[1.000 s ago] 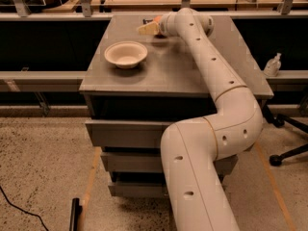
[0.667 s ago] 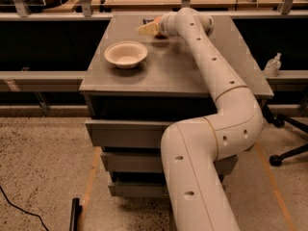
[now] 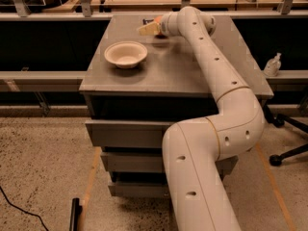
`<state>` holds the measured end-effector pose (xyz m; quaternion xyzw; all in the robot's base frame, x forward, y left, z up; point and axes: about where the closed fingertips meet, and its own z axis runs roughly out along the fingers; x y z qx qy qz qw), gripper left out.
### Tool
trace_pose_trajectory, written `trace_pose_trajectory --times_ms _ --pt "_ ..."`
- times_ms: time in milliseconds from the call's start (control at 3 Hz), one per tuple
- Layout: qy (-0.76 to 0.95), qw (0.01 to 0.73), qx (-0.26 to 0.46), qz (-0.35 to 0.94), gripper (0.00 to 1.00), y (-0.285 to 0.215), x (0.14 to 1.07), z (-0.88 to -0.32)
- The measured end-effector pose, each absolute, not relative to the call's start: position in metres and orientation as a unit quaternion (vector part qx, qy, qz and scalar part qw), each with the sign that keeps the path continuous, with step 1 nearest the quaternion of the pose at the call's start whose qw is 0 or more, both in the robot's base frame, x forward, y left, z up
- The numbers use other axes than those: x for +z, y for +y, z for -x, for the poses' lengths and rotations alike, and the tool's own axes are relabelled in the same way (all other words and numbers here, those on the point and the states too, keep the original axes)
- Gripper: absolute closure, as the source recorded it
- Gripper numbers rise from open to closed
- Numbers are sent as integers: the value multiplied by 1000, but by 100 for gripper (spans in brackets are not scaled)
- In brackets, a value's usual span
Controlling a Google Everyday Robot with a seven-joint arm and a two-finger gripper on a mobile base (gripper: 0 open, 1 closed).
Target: Move orange near rxbar blueberry
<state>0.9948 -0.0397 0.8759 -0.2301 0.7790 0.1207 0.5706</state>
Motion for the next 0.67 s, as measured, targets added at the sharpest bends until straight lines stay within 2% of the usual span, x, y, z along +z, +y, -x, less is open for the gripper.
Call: trace_pose_trajectory --times_ms 667 --pt "772 566 116 264 0 -84 940 -952"
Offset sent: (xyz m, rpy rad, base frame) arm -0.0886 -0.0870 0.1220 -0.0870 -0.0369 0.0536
